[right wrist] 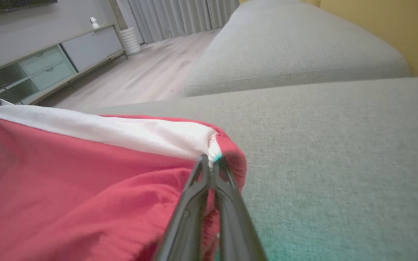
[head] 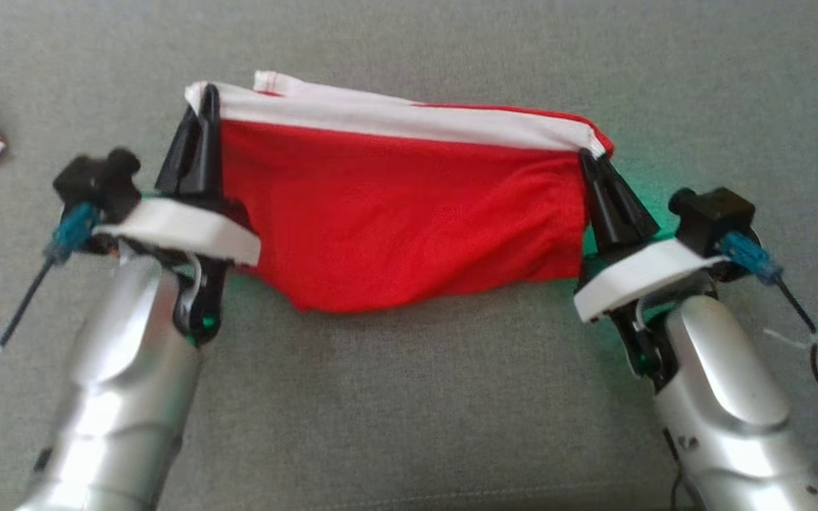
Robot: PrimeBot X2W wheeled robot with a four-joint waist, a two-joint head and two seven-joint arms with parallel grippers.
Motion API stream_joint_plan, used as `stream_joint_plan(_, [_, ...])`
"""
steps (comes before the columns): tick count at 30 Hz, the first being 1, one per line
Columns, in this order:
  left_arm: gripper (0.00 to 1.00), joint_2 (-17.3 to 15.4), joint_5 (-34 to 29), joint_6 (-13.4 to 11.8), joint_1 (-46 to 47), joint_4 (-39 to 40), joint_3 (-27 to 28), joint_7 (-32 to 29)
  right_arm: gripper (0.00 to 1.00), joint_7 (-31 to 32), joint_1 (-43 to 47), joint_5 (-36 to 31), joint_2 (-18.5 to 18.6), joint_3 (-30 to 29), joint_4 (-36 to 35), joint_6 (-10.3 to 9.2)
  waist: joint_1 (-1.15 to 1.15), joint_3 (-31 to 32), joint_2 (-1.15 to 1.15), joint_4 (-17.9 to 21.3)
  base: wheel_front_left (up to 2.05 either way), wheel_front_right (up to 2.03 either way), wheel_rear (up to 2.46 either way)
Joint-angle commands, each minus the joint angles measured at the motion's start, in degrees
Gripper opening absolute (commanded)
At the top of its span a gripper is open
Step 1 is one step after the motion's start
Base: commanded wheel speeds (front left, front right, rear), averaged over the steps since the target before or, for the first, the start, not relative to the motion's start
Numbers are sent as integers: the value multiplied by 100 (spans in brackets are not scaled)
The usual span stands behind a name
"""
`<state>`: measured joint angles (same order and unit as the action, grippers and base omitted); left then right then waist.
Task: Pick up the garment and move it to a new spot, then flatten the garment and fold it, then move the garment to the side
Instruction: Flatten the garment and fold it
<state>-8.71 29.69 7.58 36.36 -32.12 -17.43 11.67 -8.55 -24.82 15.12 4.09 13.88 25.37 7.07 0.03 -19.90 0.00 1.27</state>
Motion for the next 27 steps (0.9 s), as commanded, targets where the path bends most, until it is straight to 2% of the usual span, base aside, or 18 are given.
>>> stream_joint_plan(1, [0, -146, -43, -9, 317, -83, 89, 31, 0, -74, -153, -21, -104, 162, -32, 42, -3, -211, 0, 51, 0, 0, 0])
stream_joint_plan(2, [0, -131, -47, -9, 446, -276, 71, 41, 0, -98, -230, -20, -108, 193, 63, 42, -3, -239, 0, 59, 0, 0, 0])
stream_joint_plan(4, [0, -97, -61, -10, 665, -665, 32, 34, 8, -145, -348, -4, -113, 251, 248, 42, -3, -266, 0, 76, 0, 0, 0])
stream_joint_plan(7, [0, -50, -98, -10, 938, -1113, -33, 90, 31, -225, -479, 13, -118, 332, 476, 42, -3, -275, 0, 105, 0, 0, 0])
stream_joint_plan(8, [0, -36, -106, -10, 1016, -1236, -68, 108, 47, -255, -513, 51, -118, 375, 530, 42, -3, -272, 0, 122, 0, 0, 0])
stream_joint_plan(9, [0, -21, -109, -10, 1088, -1336, -120, 127, 76, -281, -540, 90, -119, 421, 574, 42, -3, -266, 0, 140, 0, 0, 0])
stream_joint_plan(10, [0, -9, -98, -10, 1152, -1428, -164, 145, 100, -305, -563, 126, -119, 462, 613, 42, -3, -259, 0, 157, 0, 0, 0])
stream_joint_plan(13, [0, -11, -55, -9, 1325, -1684, -291, 192, 100, -363, -601, 219, -120, 570, 717, 42, -3, -224, 0, 221, 0, 0, 0])
stream_joint_plan(14, [13, -14, -36, -9, 1374, -1780, -335, 197, 100, -375, -604, 235, -120, 597, 749, 42, -3, -212, 0, 242, 0, 0, 0])
stream_joint_plan(15, [45, -22, -12, -9, 1419, -1859, -378, 207, 100, -385, -608, 251, -120, 631, 772, 42, -3, -198, 0, 268, 0, 0, 0])
stream_joint_plan(16, [94, -30, 12, -9, 1456, -1934, -414, 219, 100, -396, -609, 265, -120, 657, 789, 42, -3, -183, 0, 289, 0, 0, 0])
stream_joint_plan(17, [100, -37, 28, -9, 1488, -2000, -466, 228, 100, -406, -604, 278, -120, 676, 800, 42, -3, -169, 0, 306, 0, 0, 0])
stream_joint_plan(27, [100, -47, 357, -9, 1326, -2071, -823, 320, 100, -482, -240, 181, -121, 414, 721, 42, -3, 155, 0, 247, 0, 0, 0])
